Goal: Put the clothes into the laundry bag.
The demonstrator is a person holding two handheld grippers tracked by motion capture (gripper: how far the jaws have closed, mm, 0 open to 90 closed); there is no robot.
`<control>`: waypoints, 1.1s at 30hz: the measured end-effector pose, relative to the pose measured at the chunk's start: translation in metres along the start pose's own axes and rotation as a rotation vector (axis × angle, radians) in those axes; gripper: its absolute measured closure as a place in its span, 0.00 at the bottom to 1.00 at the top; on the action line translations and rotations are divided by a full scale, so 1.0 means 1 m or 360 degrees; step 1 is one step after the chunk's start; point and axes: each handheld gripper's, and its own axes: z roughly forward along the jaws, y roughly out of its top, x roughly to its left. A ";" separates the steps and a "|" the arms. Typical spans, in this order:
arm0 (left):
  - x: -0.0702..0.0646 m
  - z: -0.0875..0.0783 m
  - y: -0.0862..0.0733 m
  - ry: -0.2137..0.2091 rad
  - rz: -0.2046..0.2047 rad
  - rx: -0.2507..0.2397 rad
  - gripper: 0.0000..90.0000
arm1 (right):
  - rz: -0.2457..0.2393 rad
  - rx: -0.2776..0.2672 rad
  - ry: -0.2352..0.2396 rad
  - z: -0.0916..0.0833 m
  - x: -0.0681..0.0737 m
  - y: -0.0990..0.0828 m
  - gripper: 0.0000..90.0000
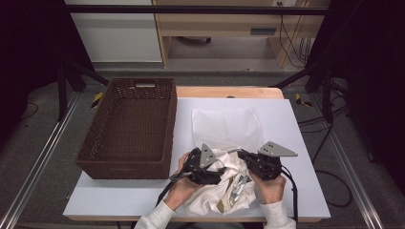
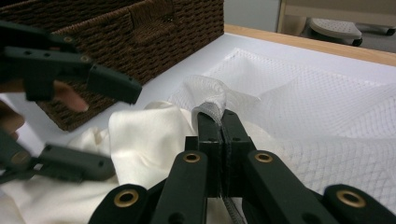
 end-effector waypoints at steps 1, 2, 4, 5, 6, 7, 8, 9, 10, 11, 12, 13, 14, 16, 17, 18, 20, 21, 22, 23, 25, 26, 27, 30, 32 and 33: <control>0.004 0.004 -0.002 0.0002 -0.0017 0.0019 0.25 | -0.0005 0.0005 -0.0003 0.001 0.001 0.000 0.99; 0.009 0.011 -0.005 -0.0012 -0.0066 0.0043 0.22 | -0.0007 0.0010 -0.0005 0.001 0.001 0.000 0.99; 0.014 0.026 -0.011 -0.0084 -0.0143 0.0082 0.18 | -0.0010 0.0019 0.0000 0.003 0.002 0.000 0.99; 0.014 0.034 -0.014 -0.0139 -0.0158 0.0087 0.19 | -0.0015 0.0021 -0.0002 0.003 0.002 0.000 0.99; 0.014 0.036 -0.015 -0.0205 -0.0169 0.0084 0.26 | -0.0015 0.0025 -0.0002 0.004 0.002 -0.001 0.99; 0.013 0.037 -0.016 -0.0231 -0.0170 0.0074 0.39 | -0.0014 0.0029 -0.0006 0.004 0.002 -0.001 0.99; 0.007 0.031 -0.015 -0.0207 -0.0079 0.0040 0.47 | -0.0017 0.0029 -0.0010 0.004 0.002 -0.001 0.99; 0.007 0.031 -0.015 -0.0207 -0.0079 0.0040 0.69 | -0.0017 0.0029 -0.0010 0.004 0.002 -0.001 0.99; 0.002 0.027 -0.013 -0.0169 -0.0030 0.0029 0.69 | -0.0007 0.0024 -0.0008 0.004 0.001 -0.001 0.99; -0.002 0.022 -0.012 -0.0133 0.0015 0.0018 0.74 | -0.0006 0.0022 -0.0013 0.004 0.001 -0.002 0.99; -0.006 0.017 -0.011 -0.0114 0.0044 -0.0011 0.76 | 0.0001 0.0022 -0.0014 0.005 0.001 -0.002 0.99; -0.010 0.011 -0.009 -0.0109 0.0045 -0.0047 0.77 | 0.0002 0.0021 -0.0017 0.005 0.001 -0.002 0.99; -0.013 0.004 -0.007 -0.0123 0.0037 -0.0089 0.77 | 0.0005 0.0023 -0.0026 0.005 0.002 -0.002 0.99; -0.020 -0.008 -0.002 -0.0209 0.0026 -0.0199 0.77 | 0.0006 0.0023 -0.0028 0.006 0.003 -0.003 0.99; -0.024 -0.011 0.002 -0.0240 0.0032 -0.0217 0.77 | 0.0007 0.0014 -0.0025 0.007 0.003 -0.003 0.99; -0.030 -0.011 0.006 -0.0243 0.0054 -0.0218 0.77 | 0.0017 0.0005 -0.0011 0.007 0.003 -0.003 0.99; -0.041 -0.005 0.013 -0.0211 0.0144 -0.0186 0.76 | 0.0026 -0.0009 0.0000 0.006 0.003 -0.003 0.99; -0.045 0.001 0.016 -0.0197 0.0172 -0.0159 0.76 | 0.0023 -0.0010 -0.0005 0.006 0.002 -0.003 0.99; -0.046 0.006 0.017 -0.0199 0.0164 -0.0142 0.77 | 0.0028 -0.0018 -0.0011 0.005 0.001 -0.004 0.99; -0.046 0.012 0.018 -0.0204 0.0149 -0.0107 0.77 | 0.0034 -0.0023 -0.0012 0.004 -0.001 -0.004 0.99; -0.043 0.025 0.019 -0.0159 0.0157 -0.0039 0.77 | 0.0053 -0.0051 -0.0005 0.001 -0.003 -0.004 0.99; -0.042 0.033 0.018 -0.0134 0.0147 -0.0006 0.77 | 0.0046 -0.0060 0.0002 -0.001 -0.003 -0.003 0.99; -0.039 0.039 0.018 -0.0112 0.0135 0.0041 0.77 | 0.0038 -0.0069 0.0005 -0.002 -0.002 -0.002 0.99; -0.033 0.055 0.018 -0.0031 0.0155 0.0171 0.78 | -0.0006 -0.0082 0.0017 -0.003 0.004 0.002 0.99; -0.028 0.058 0.018 -0.0059 0.0113 0.0184 0.77 | -0.0023 -0.0061 0.0010 -0.002 0.008 0.002 0.99; -0.026 0.058 0.017 -0.0072 0.0084 0.0169 0.77 | -0.0023 -0.0059 0.0010 -0.001 0.008 0.002 0.99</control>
